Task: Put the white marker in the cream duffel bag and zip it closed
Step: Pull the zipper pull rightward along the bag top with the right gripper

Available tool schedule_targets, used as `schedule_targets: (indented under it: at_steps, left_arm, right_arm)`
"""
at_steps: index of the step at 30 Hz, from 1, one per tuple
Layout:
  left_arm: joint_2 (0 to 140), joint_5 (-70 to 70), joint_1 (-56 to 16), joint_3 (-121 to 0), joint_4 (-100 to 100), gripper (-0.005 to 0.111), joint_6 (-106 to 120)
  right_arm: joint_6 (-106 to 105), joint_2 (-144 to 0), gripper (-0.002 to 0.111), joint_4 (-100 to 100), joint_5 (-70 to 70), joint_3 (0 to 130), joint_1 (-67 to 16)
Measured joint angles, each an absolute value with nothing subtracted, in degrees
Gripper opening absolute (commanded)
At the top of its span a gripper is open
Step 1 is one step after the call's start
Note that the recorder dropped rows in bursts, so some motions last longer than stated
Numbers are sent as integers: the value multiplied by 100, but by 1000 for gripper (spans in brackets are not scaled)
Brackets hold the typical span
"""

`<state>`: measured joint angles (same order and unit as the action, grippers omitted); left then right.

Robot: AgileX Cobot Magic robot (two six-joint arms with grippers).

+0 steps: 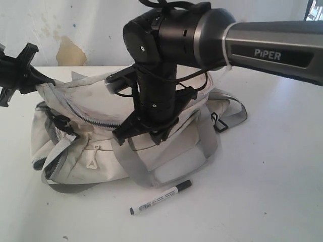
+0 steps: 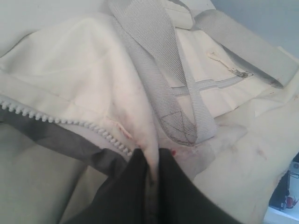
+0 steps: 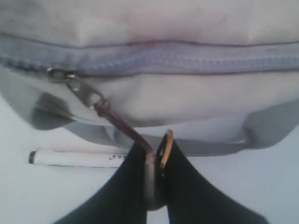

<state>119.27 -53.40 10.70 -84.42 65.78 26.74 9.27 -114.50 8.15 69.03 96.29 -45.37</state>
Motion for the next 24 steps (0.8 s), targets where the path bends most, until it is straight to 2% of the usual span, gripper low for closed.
schedule_targets:
  at_steps: [14, 24]
  left_arm:
    - [11927, -5437, 1070, -8442, 6210, 0, 2674]
    - [11927, -5495, 1070, -8442, 6210, 0, 2674]
  right_arm:
    - [1047, -11450, 0, 1728, 6688, 9546, -3542]
    - [1047, -11593, 0, 2130, 5670, 9538, -2532]
